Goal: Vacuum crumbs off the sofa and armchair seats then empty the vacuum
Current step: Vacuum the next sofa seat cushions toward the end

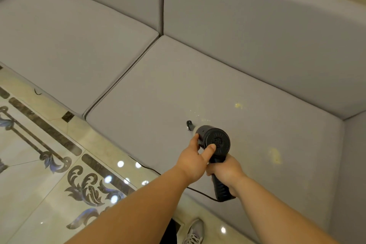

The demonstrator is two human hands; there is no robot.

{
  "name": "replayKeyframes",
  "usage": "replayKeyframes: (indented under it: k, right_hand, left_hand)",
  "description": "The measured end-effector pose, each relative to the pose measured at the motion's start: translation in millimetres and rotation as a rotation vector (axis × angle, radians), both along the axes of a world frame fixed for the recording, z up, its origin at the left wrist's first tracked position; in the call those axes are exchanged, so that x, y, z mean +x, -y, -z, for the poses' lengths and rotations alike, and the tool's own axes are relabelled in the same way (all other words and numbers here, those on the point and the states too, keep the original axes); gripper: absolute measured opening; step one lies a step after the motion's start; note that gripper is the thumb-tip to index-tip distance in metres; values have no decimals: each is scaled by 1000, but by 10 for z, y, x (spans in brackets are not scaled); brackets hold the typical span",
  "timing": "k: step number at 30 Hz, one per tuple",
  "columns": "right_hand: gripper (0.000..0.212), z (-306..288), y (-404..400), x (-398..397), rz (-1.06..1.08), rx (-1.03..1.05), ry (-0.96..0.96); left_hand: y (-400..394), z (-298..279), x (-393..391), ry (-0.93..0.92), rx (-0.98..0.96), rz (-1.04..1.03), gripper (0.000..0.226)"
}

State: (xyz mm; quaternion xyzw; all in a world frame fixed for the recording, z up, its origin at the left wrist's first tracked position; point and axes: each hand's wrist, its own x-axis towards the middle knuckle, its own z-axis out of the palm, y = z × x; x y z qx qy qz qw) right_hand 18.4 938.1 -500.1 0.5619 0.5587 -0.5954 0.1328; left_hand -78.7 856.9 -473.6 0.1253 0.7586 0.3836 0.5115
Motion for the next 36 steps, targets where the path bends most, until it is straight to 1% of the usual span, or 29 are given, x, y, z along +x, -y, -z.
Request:
replayKeyframes:
  k: [5, 8, 11, 14, 19, 26, 31, 36]
  right_hand:
    - [33, -23, 96, 302, -25, 22, -19]
    - [37, -65, 140, 409, -18, 41, -51]
    - [40, -81, 200, 469, -28, 41, -75]
    - [37, -76, 285, 500, -57, 40, -70]
    - [35, -16, 384, 597, -52, 64, -38]
    - [33, 9, 277, 772, 9, 139, -1]
    - [34, -31, 190, 686, 50, 159, -42]
    - [37, 2, 129, 303, 19, 128, -119]
  left_hand:
    - [121, 12, 324, 0, 21, -42, 76]
    - [154, -11, 437, 8, 52, -75, 75]
    - [217, -30, 514, -18, 55, -91, 75]
    - [323, -17, 563, -53, 42, -105, 73]
    - [419, 37, 648, -45, 27, -54, 75]
    - [229, 58, 757, 16, 56, 3, 75]
    - [123, -8, 678, -2, 89, -13, 74]
    - [92, -42, 352, -70, 86, -61, 72]
